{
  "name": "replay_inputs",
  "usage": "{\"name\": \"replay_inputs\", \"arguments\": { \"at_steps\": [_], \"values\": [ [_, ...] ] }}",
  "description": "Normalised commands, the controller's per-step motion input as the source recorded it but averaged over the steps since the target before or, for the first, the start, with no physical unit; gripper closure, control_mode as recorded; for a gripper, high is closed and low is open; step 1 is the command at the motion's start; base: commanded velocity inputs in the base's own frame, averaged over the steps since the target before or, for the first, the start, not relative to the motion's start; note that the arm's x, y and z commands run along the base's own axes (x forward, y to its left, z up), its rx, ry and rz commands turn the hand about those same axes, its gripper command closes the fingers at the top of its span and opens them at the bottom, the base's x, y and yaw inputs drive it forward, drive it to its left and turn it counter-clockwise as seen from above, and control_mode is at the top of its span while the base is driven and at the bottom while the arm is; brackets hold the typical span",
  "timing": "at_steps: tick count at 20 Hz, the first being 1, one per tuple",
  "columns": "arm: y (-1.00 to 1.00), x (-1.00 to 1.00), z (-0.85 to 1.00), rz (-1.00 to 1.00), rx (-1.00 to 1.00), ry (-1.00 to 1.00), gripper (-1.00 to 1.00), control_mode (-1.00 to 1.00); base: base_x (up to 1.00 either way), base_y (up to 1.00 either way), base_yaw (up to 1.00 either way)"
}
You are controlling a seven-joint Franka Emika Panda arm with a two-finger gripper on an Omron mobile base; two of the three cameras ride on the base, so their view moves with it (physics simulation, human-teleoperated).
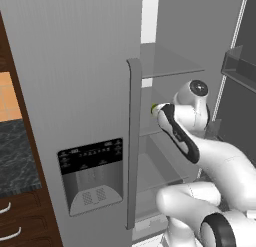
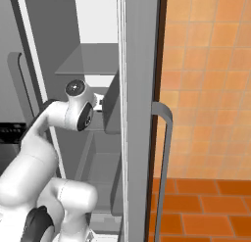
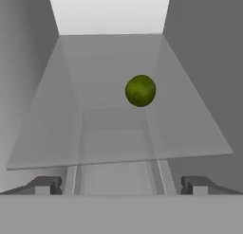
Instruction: Place one lime and one steak in each tupperware on the nearby counter, to pack two identical lunches.
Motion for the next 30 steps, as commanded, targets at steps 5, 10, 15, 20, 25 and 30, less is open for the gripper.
{"name": "replay_inputs", "arguments": {
  "at_steps": [5, 10, 15, 20, 25, 30],
  "values": [
    [-0.14, 0.56, -0.26, 0.01, -0.01, 0.0, -1.0, -1.0, 0.0, 0.0, 0.0],
    [-0.32, 0.36, -0.19, 0.0, 0.0, 0.0, -1.0, -1.0, 0.0, 0.0, 0.0],
    [-0.02, 0.58, -0.24, 0.0, 0.0, 0.0, -1.0, -1.0, 0.0, 0.0, 0.0],
    [0.0, 0.52, -0.22, 0.0, -0.01, 0.0, -1.0, -1.0, 0.0, 0.0, 0.0],
    [0.0, 0.68, -0.02, 0.0, -0.03, 0.0, -1.0, -1.0, 0.0, 0.0, 0.0],
    [0.0, 0.5, -0.32, 0.0, 0.0, 0.0, -1.0, -1.0, 0.0, 0.0, 0.0]
  ]
}}
